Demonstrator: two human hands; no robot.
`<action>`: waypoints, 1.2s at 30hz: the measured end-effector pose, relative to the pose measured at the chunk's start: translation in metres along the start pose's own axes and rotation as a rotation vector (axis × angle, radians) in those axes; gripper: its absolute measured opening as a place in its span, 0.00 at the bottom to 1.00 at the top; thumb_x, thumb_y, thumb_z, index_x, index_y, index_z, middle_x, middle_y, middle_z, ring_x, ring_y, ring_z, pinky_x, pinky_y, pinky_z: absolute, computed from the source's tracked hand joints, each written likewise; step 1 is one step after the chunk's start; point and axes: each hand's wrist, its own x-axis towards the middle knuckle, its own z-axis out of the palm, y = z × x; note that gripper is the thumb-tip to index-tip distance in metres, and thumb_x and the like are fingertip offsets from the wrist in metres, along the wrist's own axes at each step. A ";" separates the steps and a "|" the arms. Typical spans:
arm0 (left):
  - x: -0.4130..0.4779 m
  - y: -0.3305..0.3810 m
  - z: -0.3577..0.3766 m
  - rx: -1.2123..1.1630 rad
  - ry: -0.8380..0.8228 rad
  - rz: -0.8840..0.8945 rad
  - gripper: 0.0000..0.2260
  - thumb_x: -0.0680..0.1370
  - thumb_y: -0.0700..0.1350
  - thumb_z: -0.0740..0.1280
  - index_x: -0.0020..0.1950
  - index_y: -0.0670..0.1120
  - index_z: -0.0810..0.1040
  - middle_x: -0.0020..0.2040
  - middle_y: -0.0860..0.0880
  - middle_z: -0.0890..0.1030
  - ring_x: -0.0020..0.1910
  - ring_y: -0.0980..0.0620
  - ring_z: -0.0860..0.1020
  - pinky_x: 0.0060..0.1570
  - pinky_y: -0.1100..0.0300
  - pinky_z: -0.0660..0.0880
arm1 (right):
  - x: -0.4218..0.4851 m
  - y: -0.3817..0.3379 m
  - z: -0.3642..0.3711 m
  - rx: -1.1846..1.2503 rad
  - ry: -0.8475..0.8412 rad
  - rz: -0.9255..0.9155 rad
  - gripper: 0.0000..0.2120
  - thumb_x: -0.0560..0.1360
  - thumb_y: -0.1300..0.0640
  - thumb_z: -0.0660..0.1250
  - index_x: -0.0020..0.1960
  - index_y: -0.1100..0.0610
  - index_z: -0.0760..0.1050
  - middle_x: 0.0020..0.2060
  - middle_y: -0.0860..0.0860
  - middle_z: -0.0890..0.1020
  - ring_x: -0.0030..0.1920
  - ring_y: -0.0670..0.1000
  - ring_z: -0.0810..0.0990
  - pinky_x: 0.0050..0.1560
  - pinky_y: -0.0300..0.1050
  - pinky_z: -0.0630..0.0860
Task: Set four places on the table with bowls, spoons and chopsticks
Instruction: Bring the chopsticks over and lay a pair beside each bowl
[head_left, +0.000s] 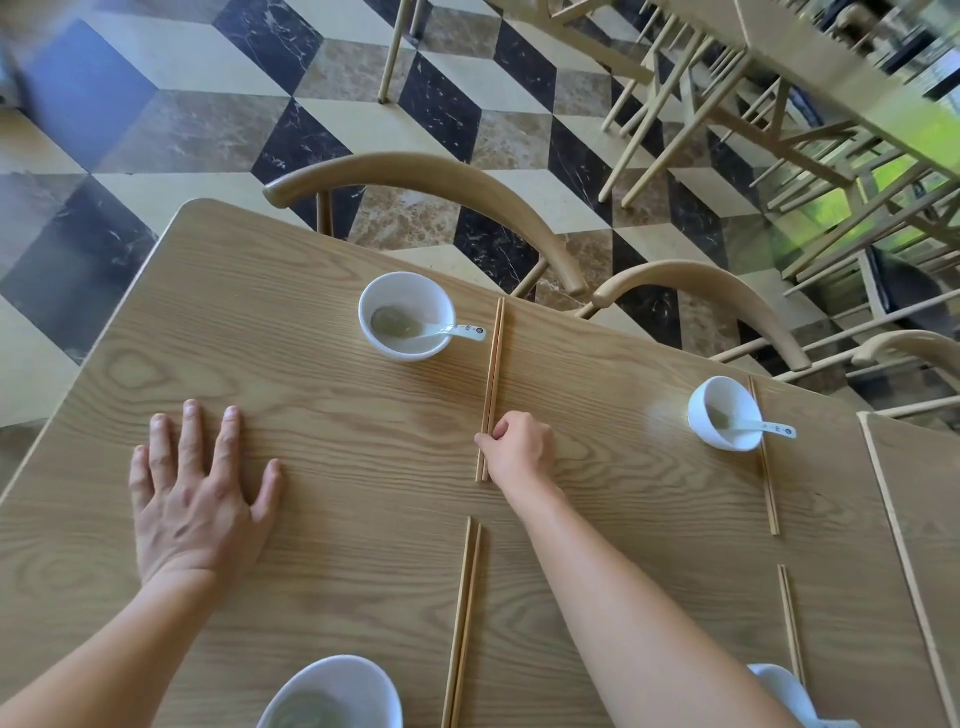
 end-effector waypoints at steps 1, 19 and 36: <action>0.000 0.000 0.000 -0.002 -0.001 -0.001 0.35 0.75 0.65 0.53 0.79 0.49 0.63 0.81 0.41 0.58 0.80 0.39 0.50 0.77 0.48 0.43 | 0.000 0.000 0.000 -0.001 0.002 0.000 0.09 0.71 0.50 0.73 0.40 0.56 0.79 0.40 0.54 0.84 0.45 0.56 0.80 0.44 0.42 0.73; -0.002 0.001 -0.001 -0.005 0.001 -0.003 0.35 0.75 0.64 0.53 0.79 0.48 0.63 0.81 0.40 0.58 0.80 0.39 0.51 0.77 0.46 0.44 | -0.001 0.002 0.002 0.045 0.045 0.020 0.13 0.70 0.48 0.74 0.35 0.57 0.77 0.31 0.51 0.79 0.35 0.52 0.74 0.36 0.38 0.67; 0.000 -0.002 0.001 0.013 -0.017 -0.003 0.34 0.76 0.65 0.54 0.79 0.50 0.60 0.81 0.42 0.57 0.80 0.40 0.49 0.74 0.57 0.32 | -0.127 0.075 0.025 0.077 -0.104 0.003 0.12 0.70 0.45 0.72 0.43 0.51 0.73 0.34 0.44 0.76 0.38 0.45 0.71 0.38 0.36 0.62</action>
